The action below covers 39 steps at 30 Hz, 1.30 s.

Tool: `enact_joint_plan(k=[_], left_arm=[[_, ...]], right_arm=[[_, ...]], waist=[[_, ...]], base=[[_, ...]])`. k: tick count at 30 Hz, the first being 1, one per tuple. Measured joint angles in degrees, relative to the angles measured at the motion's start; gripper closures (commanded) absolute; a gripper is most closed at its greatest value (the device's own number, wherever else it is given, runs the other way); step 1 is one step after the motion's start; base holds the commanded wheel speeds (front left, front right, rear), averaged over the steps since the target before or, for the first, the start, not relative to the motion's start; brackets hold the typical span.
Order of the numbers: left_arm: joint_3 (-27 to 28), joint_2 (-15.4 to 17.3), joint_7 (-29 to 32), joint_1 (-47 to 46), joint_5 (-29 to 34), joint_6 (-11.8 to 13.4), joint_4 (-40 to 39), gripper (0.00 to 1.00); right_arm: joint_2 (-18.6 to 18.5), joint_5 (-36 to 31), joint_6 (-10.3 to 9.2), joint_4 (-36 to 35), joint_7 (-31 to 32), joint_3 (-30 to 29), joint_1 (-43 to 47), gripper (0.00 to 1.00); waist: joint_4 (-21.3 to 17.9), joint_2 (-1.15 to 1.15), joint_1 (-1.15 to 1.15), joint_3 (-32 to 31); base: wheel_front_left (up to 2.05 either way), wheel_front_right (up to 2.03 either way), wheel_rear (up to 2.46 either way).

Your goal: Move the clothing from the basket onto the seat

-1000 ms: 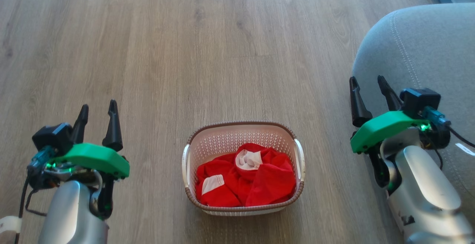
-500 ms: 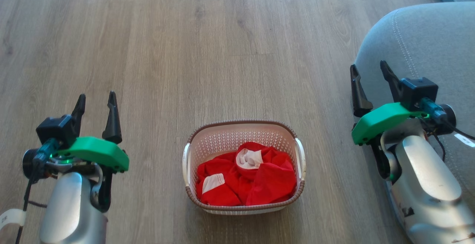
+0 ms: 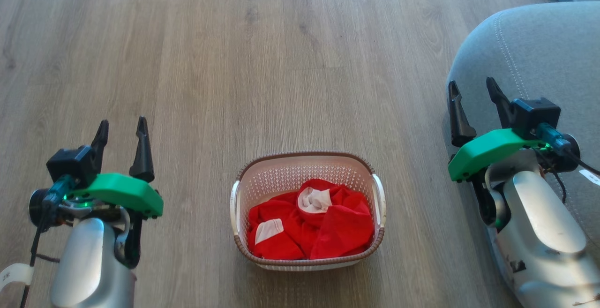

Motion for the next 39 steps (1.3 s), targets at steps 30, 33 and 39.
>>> enact_joint_plan(k=[30, 33, 39], left_arm=[[-5.1, -2.1, -0.2, -5.0, -2.5, 0.0, -1.6, 0.00], [-7.6, -2.2, -0.2, -7.0, -3.1, 0.0, -1.9, 0.00], [-12.8, -2.5, -0.2, -10.9, -4.8, 0.0, -2.0, 0.00]], right_arm=[[0.9, -4.2, 0.00, -7.8, 0.0, -3.6, -6.4, 0.00], [1.2, -5.0, 0.00, -9.3, 0.0, -3.8, -8.3, 0.00], [1.3, -5.9, 0.00, -10.8, 0.0, -4.4, -12.1, 0.00]], waist=[[-0.1, 0.00, 0.00, 13.6], [-0.2, 0.00, 0.00, 17.0], [-0.6, 0.00, 0.01, 24.1]], base=[[0.00, 0.00, 0.00], [0.00, 0.00, 0.00], [0.00, 0.00, 0.00]])
